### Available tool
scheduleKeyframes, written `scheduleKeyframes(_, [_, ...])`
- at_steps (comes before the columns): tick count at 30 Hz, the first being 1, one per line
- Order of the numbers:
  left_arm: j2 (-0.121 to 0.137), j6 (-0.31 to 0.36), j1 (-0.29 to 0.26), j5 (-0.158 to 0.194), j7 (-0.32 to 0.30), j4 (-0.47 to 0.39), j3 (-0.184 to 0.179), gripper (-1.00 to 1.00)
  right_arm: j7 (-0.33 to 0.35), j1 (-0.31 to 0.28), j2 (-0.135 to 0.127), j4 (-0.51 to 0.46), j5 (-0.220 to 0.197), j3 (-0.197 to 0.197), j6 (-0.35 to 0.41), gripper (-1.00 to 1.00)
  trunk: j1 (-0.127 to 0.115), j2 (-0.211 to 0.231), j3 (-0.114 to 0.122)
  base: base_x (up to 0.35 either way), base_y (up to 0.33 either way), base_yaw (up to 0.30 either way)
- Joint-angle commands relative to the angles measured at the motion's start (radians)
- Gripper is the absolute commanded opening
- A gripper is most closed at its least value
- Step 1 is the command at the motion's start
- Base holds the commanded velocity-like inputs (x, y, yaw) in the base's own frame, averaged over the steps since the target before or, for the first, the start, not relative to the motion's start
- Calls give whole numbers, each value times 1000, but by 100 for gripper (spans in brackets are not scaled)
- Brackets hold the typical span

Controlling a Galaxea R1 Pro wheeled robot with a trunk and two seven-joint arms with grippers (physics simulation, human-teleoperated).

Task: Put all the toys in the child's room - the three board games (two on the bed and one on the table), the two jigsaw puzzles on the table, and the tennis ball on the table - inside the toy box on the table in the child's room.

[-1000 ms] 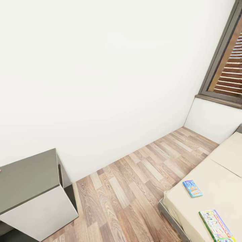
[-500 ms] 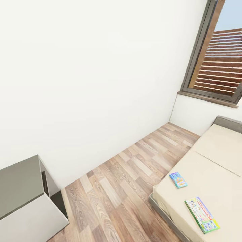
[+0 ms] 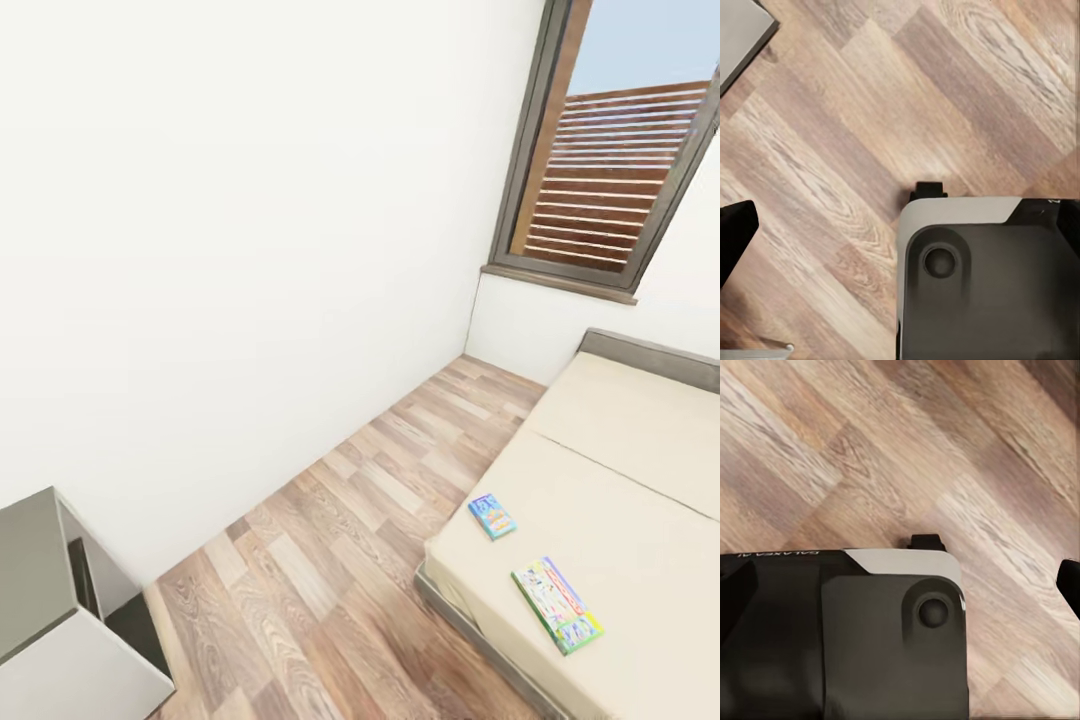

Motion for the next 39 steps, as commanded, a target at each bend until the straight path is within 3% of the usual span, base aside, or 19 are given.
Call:
scheduleKeyframes(1, [0,-3,-1,1,2,1,-1,100,-3,-1,0,1,0,0,-3,100,1,-2,-2,0,6,-267])
scheduleKeyframes(23, [0,-4,-1,1,2,0,-1,100,-3,-1,0,1,1,0,-3,100,1,-2,-11,53,137,-268])
scheduleKeyframes(39, [0,-20,-1,-4,2,3,-1,100,-3,-1,0,1,0,0,-3,100,1,-2,-18,235,62,-272])
